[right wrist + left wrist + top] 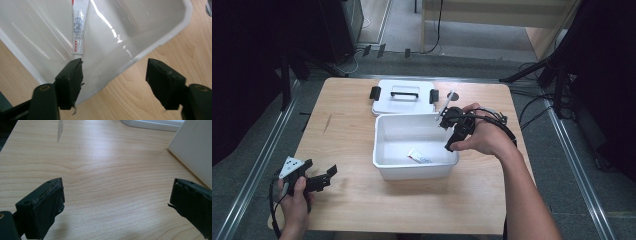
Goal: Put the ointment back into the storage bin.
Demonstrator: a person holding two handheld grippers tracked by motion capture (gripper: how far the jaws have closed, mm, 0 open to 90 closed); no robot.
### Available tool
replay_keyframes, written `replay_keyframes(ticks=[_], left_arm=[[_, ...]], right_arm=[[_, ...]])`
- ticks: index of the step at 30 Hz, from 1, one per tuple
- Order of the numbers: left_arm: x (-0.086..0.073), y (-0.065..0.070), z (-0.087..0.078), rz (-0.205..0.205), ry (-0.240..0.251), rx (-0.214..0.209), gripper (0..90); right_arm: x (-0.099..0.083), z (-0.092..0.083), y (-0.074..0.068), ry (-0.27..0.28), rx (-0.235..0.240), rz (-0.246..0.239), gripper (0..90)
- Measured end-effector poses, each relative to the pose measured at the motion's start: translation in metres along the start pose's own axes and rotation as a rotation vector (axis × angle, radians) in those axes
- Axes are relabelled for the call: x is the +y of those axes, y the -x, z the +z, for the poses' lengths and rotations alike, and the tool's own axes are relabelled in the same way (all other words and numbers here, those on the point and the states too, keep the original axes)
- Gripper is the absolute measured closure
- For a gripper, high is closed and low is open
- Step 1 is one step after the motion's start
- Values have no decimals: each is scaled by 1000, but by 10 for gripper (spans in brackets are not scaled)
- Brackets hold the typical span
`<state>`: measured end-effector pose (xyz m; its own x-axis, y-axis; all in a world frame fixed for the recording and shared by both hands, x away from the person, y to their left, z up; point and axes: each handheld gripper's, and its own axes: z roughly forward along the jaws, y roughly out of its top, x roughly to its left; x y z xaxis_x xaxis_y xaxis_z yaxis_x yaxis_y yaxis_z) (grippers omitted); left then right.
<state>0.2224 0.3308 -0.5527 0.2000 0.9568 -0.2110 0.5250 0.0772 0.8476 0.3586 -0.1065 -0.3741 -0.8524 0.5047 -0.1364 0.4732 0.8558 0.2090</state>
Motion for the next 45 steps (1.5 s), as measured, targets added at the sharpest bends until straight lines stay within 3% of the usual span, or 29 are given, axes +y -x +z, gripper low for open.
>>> replay_keyframes(ticks=[2, 4, 5, 7, 12, 23, 27, 33, 34, 45], left_arm=[[0, 0, 0, -1, 0, 2, 1], [0, 0, 0, 1, 1, 4, 1], [0, 0, 0, 1, 1, 4, 1], [0, 0, 0, 1, 2, 1, 1], [0, 0, -1, 5, 1, -1, 1], [0, 0, 0, 4, 2, -1, 1], [0, 1, -1, 10, -1, -6, 1], [0, 0, 0, 2, -2, -5, 1], [0, 1, 0, 1, 0, -5, 1], [0, 0, -1, 1, 2, -8, 1]], right_arm=[[-4, -3, 2, 17, -19, 31, 194], [-8, -6, 7, 25, -32, 109, 112], [-8, -6, 7, 25, -32, 109, 112], [-17, -9, 15, 46, -33, 183, 2], [-37, -9, 23, 114, -27, 243, 0], [-83, 4, 37, 198, -40, 360, 0], [-110, 18, 41, 239, -36, 423, 0], [-134, 29, 46, 271, -58, 490, 0], [-144, 34, 47, 293, -59, 522, 0], [-188, 65, 41, 369, -115, 600, 0]])
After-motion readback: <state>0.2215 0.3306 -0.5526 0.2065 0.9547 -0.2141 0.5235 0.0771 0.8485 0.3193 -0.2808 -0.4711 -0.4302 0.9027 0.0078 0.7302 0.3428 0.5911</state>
